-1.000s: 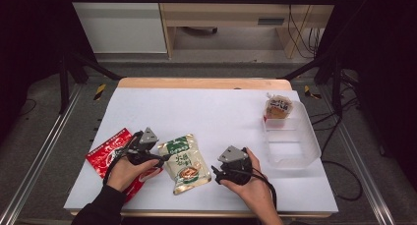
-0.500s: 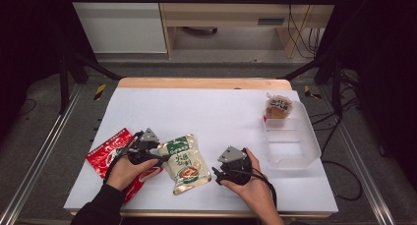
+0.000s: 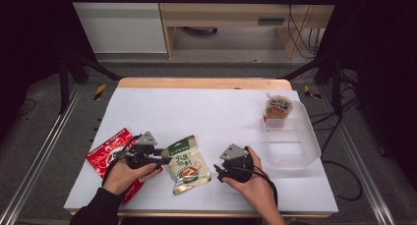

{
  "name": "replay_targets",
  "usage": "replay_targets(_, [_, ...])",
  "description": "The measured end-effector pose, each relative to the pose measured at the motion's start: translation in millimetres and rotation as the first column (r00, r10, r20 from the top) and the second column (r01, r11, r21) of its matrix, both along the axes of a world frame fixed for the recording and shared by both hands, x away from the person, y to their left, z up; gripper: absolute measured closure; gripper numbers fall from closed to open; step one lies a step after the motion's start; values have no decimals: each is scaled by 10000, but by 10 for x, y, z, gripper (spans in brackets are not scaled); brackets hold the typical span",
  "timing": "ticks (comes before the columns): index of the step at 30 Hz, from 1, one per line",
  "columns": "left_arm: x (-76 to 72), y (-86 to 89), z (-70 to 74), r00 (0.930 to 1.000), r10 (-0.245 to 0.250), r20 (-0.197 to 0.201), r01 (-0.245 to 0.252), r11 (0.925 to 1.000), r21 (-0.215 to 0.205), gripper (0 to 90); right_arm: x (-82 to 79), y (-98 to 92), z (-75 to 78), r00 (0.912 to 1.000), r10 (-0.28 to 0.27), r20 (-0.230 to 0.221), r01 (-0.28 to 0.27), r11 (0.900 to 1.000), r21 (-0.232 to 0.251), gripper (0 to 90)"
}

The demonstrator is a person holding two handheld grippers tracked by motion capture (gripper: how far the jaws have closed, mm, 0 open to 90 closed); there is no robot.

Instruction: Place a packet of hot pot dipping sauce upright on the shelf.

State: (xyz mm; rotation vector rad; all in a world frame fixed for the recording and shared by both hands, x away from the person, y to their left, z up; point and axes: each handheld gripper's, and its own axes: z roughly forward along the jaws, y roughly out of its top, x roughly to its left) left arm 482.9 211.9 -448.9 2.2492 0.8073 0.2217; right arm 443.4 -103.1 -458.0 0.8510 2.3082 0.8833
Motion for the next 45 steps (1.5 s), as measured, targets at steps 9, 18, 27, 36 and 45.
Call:
replay_targets(9, [72, -50, -75, 9997, 236, 58, -240, 9960, 856, 823, 10, 7, -5, 10000, 43, -12, -43, 10000, -7, 193])
replay_targets(18, [-11, -2, 208, 9974, 237, 687, -264, 9989, 381, 900, -12, -8, -10, 9993, 170, -333, -165, 9998, 147, 174])
replay_targets(27, [-169, -94, 769, 9881, -865, 1272, 874, 9962, -16, 900, -31, 3, 269, 9909, 1154, -687, -1127, 9927, 427, 168])
replay_targets(36, [-368, -205, 1084, 9659, -1811, 1850, 1750, 9833, 490, 900, -49, 5, 702, 9708, 2109, -1144, -2160, 9758, -336, 219])
replay_targets(45, [-291, -232, 1142, 9652, -1886, 1813, 1816, 9818, 546, 900, 61, 138, 1085, 9555, 2792, -948, -2923, 9393, -1798, 323])
